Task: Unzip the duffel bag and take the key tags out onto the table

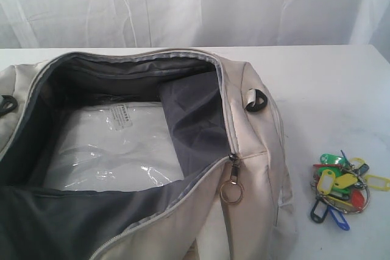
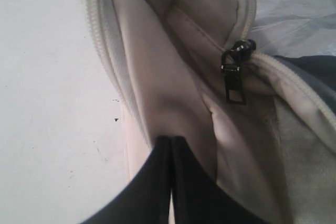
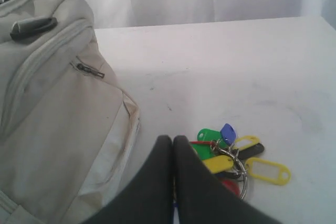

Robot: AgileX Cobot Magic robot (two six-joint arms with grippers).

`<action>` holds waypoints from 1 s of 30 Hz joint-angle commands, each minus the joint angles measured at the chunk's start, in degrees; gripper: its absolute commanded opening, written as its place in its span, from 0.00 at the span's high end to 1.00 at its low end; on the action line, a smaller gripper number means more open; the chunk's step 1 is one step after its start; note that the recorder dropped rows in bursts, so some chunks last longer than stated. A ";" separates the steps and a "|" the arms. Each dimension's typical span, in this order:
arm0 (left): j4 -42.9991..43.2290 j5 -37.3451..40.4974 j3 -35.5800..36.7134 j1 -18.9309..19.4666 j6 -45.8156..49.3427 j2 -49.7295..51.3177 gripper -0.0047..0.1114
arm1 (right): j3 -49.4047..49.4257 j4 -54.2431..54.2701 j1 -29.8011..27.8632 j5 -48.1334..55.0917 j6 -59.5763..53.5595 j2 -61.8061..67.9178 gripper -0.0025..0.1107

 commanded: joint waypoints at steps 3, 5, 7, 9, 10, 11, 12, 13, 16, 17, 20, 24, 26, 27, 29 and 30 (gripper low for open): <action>-0.14 0.28 0.24 -0.12 0.00 -0.57 0.96 | 0.27 0.12 -0.44 4.44 -0.65 -1.93 0.98; -0.14 0.28 0.24 -0.12 0.00 -0.57 0.96 | 0.27 0.12 -0.44 4.55 -0.65 -1.93 0.98; -0.14 0.28 0.24 -0.12 0.00 -0.57 0.96 | 0.27 0.12 -0.44 4.70 -0.52 -1.93 0.98; -0.14 0.28 0.24 -0.12 0.00 -0.57 0.96 | 0.27 0.12 -0.44 4.70 -0.52 -1.93 0.98; -0.14 0.28 0.24 -0.12 0.00 -0.57 0.96 | 0.27 0.12 -0.44 4.70 -0.52 -1.93 0.98; -0.14 0.28 0.24 -0.12 0.00 -0.57 0.96 | 0.27 0.12 -0.44 4.70 -0.52 -1.93 0.98; -0.14 0.28 0.24 -0.12 0.00 -0.57 0.96 | 0.27 0.12 -0.44 4.70 -0.52 -1.93 0.98; -0.14 0.28 0.24 -0.12 0.00 -0.57 0.96 | 0.27 0.12 -0.44 4.70 -0.52 -1.93 0.98; -0.14 0.28 0.24 -0.12 0.00 -0.57 0.96 | 0.27 0.12 -0.44 4.70 -0.52 -1.93 0.98; -0.14 0.28 0.24 -0.12 0.00 -0.57 0.96 | 0.27 0.12 -0.44 4.67 -0.52 -2.15 0.98; -0.14 0.28 0.24 -0.12 0.00 -0.57 0.96 | 0.27 0.12 -0.85 4.67 -0.52 -2.18 0.98; -0.14 0.28 0.24 -0.12 0.00 -0.57 0.96 | 0.27 0.12 -2.62 4.67 -0.52 -2.64 0.98; -0.14 0.28 0.24 -0.12 0.00 -0.57 0.96 | 0.27 0.12 -4.06 4.67 -0.52 -2.64 0.98; -0.14 0.28 0.24 -0.12 0.00 -0.57 0.96 | 0.27 0.12 -4.82 4.86 -0.52 -2.64 0.98; -0.14 0.28 0.24 -0.02 0.00 -0.57 0.96 | 0.27 0.12 -6.36 4.99 -0.52 -2.64 0.98; -0.14 0.39 0.24 0.01 0.00 -0.82 0.96 | 0.27 0.12 -6.93 4.99 -0.52 -2.64 0.98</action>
